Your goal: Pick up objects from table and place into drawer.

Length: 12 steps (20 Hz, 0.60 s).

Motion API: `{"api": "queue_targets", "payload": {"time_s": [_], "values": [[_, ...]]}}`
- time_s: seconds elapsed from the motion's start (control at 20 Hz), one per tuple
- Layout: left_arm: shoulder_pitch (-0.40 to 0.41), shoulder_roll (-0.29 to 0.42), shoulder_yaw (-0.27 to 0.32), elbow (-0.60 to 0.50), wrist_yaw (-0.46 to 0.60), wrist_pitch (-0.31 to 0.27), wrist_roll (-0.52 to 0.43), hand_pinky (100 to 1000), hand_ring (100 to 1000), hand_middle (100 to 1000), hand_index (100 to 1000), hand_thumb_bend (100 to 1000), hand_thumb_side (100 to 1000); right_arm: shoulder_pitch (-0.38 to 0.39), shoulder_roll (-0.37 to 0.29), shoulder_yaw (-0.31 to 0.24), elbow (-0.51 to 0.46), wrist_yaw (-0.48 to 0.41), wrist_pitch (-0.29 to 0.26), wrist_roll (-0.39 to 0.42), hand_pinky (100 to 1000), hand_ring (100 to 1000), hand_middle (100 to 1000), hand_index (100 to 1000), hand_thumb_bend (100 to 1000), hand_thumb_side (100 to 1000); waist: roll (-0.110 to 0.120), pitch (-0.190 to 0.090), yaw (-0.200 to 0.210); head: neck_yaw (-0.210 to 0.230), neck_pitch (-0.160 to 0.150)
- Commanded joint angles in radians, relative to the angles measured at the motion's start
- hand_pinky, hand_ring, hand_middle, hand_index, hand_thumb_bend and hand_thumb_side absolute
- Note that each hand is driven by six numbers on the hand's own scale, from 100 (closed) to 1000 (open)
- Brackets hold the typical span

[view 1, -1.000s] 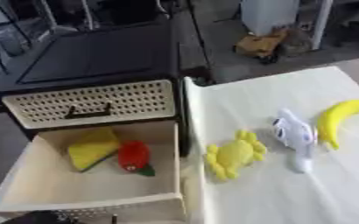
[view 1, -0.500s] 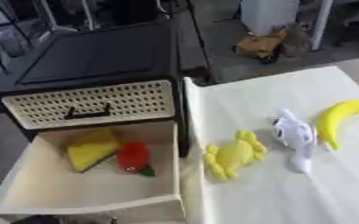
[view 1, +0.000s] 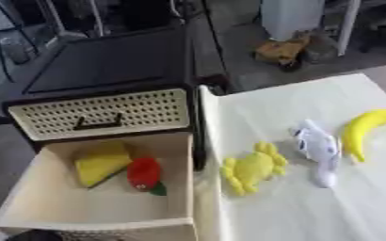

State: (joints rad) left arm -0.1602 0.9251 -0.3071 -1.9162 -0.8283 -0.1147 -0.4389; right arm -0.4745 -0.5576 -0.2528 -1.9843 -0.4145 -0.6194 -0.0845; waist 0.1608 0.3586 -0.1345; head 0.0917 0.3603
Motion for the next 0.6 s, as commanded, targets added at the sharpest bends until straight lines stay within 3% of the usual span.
{"api": "queue_targets", "payload": {"time_s": [0.05, 0.25, 0.6], "values": [[-0.001, 0.035, -0.013, 0.009, -0.004, -0.001, -0.004, 100, 100, 127, 1000, 100, 414, -0.006, -0.015, -0.006, -0.016, 0.005, 0.004, 0.0, 752, 874, 775, 915, 100, 1000, -0.004, -0.021, 0.0, 0.005, 0.001], [0.003, 0.028, -0.023, 0.04, 0.047, 0.031, -0.035, 100, 100, 118, 1000, 100, 421, -0.005, -0.014, -0.007, -0.016, 0.005, 0.007, 0.001, 753, 875, 775, 915, 100, 1000, -0.001, -0.022, 0.002, 0.005, 0.004], [-0.005, 0.056, -0.011, -0.015, 0.119, 0.047, -0.067, 100, 100, 116, 1000, 100, 431, -0.003, -0.014, -0.005, -0.016, 0.005, 0.014, 0.002, 753, 875, 775, 915, 100, 1000, 0.003, -0.028, 0.009, 0.007, 0.009]]}}
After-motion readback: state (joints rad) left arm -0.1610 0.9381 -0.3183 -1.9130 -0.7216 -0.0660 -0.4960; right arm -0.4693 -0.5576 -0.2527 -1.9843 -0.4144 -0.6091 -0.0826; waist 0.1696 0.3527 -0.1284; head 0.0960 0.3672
